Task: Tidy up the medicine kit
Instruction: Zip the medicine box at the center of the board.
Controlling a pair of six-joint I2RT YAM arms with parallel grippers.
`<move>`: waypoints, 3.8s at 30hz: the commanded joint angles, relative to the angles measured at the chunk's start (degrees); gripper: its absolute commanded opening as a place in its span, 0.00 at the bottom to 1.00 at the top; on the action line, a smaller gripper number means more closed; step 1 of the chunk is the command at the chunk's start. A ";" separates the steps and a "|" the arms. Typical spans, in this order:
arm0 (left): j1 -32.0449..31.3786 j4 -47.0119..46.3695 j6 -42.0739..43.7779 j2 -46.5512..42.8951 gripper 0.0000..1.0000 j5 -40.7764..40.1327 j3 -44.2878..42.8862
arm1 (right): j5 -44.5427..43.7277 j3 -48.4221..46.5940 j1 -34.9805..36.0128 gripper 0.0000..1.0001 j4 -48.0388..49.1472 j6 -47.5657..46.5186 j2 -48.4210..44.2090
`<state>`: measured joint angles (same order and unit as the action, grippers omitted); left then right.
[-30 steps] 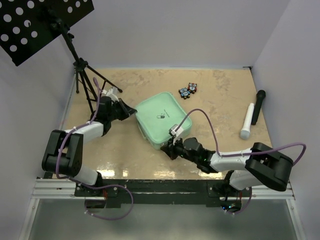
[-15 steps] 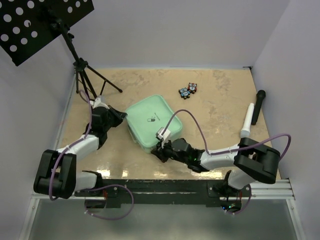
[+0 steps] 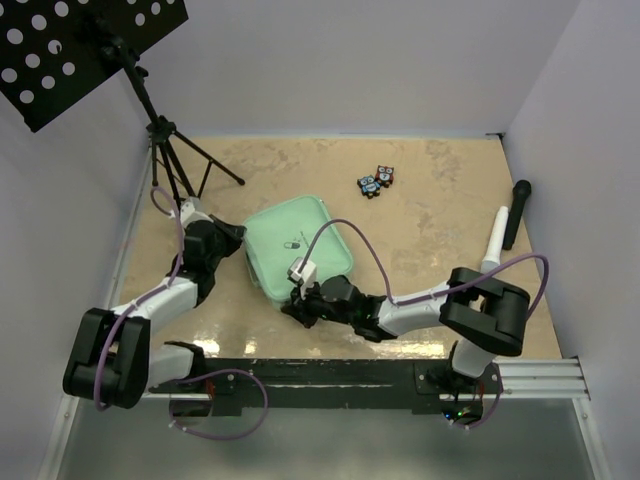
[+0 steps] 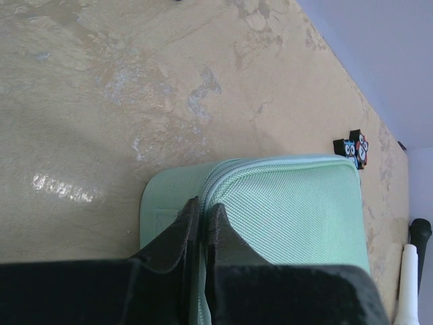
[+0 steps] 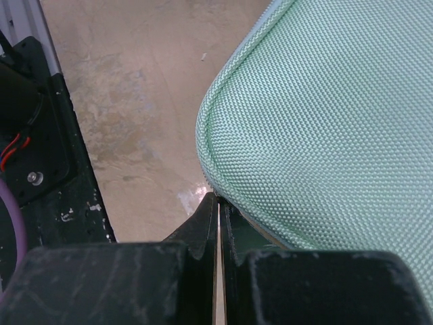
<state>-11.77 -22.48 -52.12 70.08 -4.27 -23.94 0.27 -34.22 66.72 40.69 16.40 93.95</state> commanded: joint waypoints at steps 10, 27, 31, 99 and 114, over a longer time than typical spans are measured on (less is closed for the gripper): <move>-2.82 6.22 -0.62 -3.55 0.00 0.32 0.30 | -5.97 2.48 0.43 0.00 6.86 -0.67 -6.58; -2.38 8.07 -2.72 -3.90 0.00 -2.67 0.91 | -8.18 17.43 -0.27 0.00 12.39 7.24 -17.04; -2.47 6.57 -4.39 -3.20 0.00 -1.71 2.06 | -8.62 18.13 -0.27 0.00 14.33 7.15 -17.58; 0.35 -3.17 4.05 11.39 0.49 12.71 -7.97 | -11.44 16.99 -9.58 0.00 11.62 6.19 -17.57; -0.98 0.57 11.49 11.73 0.66 7.87 -16.02 | -12.40 15.93 -14.77 0.00 2.21 8.29 -21.97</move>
<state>-12.43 -24.05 -47.20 81.32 1.10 -32.29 -10.98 -16.16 52.01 40.91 23.86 74.15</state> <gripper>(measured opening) 0.618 0.012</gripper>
